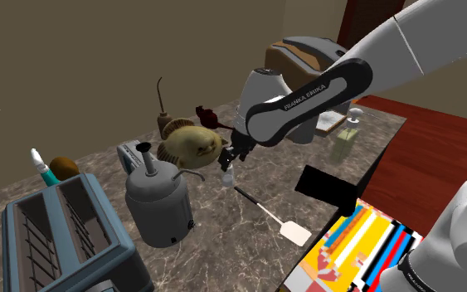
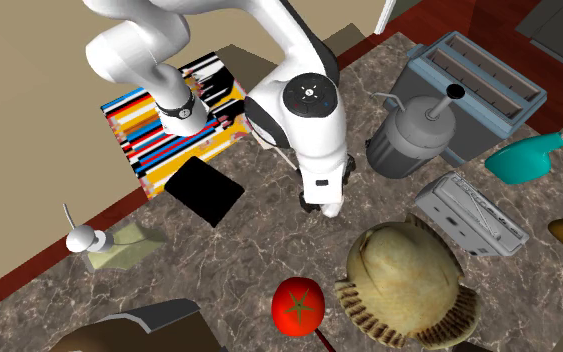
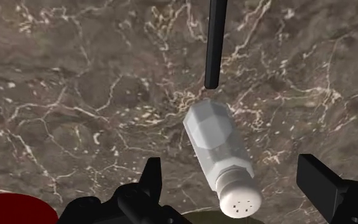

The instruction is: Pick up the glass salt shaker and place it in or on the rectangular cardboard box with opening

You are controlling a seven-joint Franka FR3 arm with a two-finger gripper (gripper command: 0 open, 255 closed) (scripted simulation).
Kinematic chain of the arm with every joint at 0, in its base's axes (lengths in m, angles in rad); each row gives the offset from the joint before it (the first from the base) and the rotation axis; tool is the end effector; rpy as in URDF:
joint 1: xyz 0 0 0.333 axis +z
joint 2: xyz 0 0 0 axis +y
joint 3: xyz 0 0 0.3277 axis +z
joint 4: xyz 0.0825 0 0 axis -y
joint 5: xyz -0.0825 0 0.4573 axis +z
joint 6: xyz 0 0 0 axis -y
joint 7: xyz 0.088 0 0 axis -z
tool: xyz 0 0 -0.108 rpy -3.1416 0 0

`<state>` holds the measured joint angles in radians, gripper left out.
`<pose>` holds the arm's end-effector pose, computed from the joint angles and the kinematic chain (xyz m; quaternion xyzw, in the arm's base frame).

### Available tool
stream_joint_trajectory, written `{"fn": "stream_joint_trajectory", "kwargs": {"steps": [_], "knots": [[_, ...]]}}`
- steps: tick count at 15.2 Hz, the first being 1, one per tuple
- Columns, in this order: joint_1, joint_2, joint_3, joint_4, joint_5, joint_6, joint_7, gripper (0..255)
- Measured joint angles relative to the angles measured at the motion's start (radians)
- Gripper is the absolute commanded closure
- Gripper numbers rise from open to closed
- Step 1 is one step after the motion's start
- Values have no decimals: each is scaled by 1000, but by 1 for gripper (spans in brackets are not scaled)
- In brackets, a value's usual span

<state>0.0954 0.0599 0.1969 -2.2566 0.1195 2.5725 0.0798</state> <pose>0.5812 0.1728 0.3239 -0.9891 -0.0585 -0.1174 0.0670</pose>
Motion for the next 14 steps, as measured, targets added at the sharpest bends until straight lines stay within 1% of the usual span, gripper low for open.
{"fn": "stream_joint_trajectory", "kwargs": {"steps": [5,11,12,14], "knots": [[7,62,1,8,-16,55,13,0],[8,72,1,7,-18,67,14,0],[8,72,1,7,-18,67,14,255],[8,72,1,7,-18,67,14,255]]}}
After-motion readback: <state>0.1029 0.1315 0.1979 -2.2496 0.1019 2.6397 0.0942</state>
